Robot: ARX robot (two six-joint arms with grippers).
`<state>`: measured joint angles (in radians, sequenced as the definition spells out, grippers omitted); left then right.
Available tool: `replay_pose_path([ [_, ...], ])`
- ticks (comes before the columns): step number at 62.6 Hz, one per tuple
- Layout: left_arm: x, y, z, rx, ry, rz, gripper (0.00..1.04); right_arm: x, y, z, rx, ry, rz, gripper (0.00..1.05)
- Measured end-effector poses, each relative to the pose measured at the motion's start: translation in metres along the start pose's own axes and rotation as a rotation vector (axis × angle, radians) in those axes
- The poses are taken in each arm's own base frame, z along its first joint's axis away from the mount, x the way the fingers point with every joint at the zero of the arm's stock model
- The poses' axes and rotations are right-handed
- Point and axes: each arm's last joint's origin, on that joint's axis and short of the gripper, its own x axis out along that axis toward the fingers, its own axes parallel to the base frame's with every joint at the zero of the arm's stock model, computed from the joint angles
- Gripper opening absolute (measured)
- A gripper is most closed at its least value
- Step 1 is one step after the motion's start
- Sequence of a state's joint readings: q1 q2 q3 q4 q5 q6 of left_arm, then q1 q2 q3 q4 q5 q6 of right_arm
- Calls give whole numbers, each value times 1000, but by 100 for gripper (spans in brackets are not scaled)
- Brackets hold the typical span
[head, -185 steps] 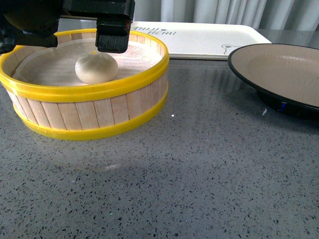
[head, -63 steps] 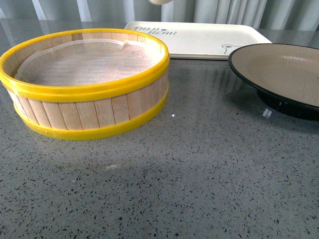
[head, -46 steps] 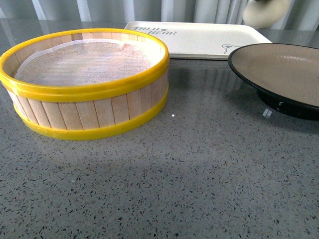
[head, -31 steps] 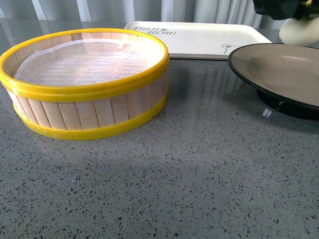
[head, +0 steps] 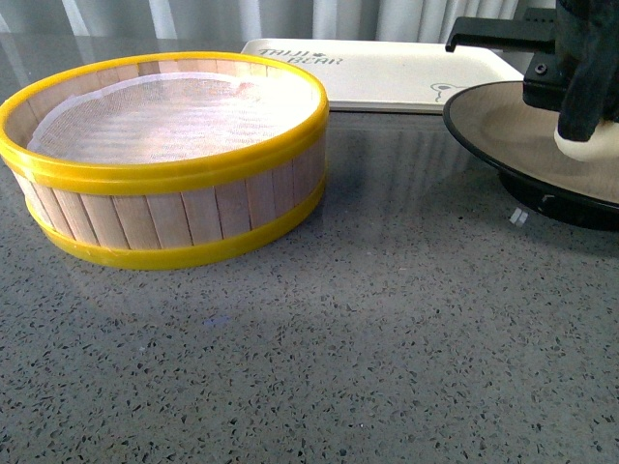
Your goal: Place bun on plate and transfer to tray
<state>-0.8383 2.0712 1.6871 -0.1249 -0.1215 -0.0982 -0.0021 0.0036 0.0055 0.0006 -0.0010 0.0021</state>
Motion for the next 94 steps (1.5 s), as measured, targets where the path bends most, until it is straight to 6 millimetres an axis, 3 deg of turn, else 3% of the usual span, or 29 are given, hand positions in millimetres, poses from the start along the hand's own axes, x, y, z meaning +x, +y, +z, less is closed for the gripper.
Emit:
replay_pose_path([
  [22,0,-11,-3,31,6,-10,5,0,0,0,0,0,0,96],
  [46,1,-2,-2,-7,12,-19,62,0,0,0,0,0,0,96],
  [58,-7,19,9,-83,-12,-9,100,0,0,0,0,0,0,96],
  [67,-37,43,31,-141,-95,9,98,0,0,0,0,0,0,96],
  [77,-96,80,42,-197,-200,93,98,0,0,0,0,0,0,96],
  [85,-145,110,28,-254,-241,194,98,0,0,0,0,0,0,96],
  [94,-203,142,-12,-311,-267,316,98,0,0,0,0,0,0,96],
])
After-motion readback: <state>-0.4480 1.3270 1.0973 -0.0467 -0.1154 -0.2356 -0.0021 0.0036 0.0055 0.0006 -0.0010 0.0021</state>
